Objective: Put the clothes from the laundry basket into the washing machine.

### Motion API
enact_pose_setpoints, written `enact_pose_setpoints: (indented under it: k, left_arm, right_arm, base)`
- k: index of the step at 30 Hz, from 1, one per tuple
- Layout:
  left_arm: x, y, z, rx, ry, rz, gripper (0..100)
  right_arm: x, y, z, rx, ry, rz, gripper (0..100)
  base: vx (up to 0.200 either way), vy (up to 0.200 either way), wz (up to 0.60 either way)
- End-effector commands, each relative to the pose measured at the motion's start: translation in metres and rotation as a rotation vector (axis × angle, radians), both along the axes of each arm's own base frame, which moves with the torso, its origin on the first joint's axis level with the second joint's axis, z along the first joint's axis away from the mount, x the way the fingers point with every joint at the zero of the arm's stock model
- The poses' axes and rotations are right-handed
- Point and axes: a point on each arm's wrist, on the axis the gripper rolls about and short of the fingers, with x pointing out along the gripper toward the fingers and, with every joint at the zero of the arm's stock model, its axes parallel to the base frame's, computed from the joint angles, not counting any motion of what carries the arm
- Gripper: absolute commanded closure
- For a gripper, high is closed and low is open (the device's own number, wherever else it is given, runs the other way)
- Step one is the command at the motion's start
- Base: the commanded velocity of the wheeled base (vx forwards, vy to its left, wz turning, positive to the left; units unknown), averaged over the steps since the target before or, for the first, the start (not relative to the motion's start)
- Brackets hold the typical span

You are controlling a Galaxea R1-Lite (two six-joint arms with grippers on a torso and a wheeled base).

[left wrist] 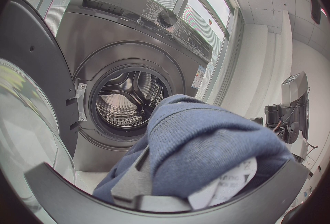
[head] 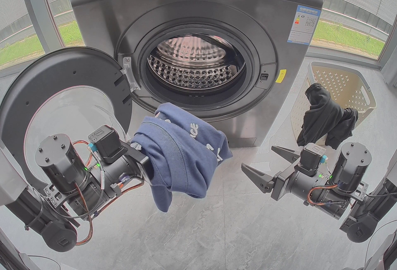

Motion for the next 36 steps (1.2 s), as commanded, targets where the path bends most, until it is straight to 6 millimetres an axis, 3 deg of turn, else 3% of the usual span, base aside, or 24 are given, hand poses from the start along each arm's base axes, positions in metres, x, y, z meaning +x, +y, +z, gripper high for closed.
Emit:
enact_pose_setpoints:
  k: [1,4,13,22,36]
  left_arm:
    - [-0.001,-0.001,0.001,-0.005,-0.004,-0.008,100]
    - [-0.003,-0.003,0.0,-0.005,0.001,-0.019,100]
    - [-0.001,-0.004,-0.007,0.015,0.02,-0.019,100]
    - [-0.007,-0.01,-0.014,0.033,0.046,-0.048,100]
    - [-0.004,-0.012,-0.019,0.045,0.058,-0.044,100]
  right_arm:
    - [0.001,0.0,0.0,0.0,0.001,0.0,0]
    - [0.0,0.001,0.0,0.001,-0.001,0.003,0]
    - [0.0,0.001,-0.001,0.0,0.003,0.003,0]
    - [-0.003,0.001,-0.002,-0.003,0.012,0.009,0]
    - [-0.004,0.004,-0.003,-0.004,0.016,0.021,0]
  base:
    - [0.0,0.0,0.0]
    - [0.0,0.0,0.0]
    - [0.2,0.0,0.0]
    - [0.0,0.0,0.0]
    - [0.171,0.0,0.0]
